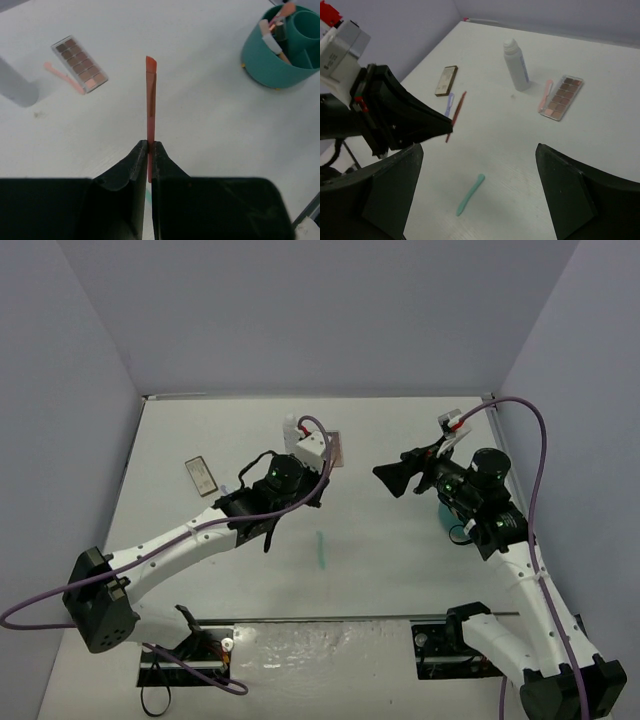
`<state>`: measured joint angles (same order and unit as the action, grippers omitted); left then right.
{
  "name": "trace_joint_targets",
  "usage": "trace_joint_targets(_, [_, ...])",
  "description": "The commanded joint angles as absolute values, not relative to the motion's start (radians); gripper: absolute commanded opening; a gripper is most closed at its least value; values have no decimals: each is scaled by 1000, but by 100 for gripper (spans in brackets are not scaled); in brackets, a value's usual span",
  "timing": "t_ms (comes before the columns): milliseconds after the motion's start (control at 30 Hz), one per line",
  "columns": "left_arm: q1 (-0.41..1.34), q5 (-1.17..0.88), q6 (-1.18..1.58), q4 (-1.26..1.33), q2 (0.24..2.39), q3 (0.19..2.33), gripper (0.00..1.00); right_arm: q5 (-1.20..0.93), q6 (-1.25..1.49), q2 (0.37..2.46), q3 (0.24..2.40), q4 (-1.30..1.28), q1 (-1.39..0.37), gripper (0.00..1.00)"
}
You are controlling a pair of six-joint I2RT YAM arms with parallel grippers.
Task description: Organize the makeup
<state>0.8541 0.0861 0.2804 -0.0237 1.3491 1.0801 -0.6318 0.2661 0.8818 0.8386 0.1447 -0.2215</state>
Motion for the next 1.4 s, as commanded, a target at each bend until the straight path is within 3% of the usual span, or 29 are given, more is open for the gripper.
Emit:
trace_joint_targets(0, [892,-60,149,172,1321,1141,0,-762,375,913,856,350,-238,90])
trace_joint_targets(300, [942,-108,152,233,1342,1179,0,-743,454,981,822,453,-275,79])
trace_joint_targets(633, [951,-110,163,285,1357,1192,0,-710,453,1024,812,449,-313,54])
trace_joint_targets(1000, [951,-109,178,281,1377,1206,0,-676,413,1028,826,385,-322,2])
trace_joint_targets(1067, [951,-102,183,268,1379,1204,0,-640,384,1018,833,361,-322,0])
trace_joint_targets(1133, [950,-72,195,240,1380,1204,14,-600,360,1004,847,328,-322,0])
trace_joint_targets(1233, [942,8,217,171,1371,1204,54,-478,314,976,859,248,-320,0])
trace_joint_targets(1267, [938,11,224,156,1370,1203,57,-428,300,962,856,230,-319,0])
trace_joint_targets(1367, [902,102,271,79,1334,1184,80,-213,245,904,847,173,-302,0])
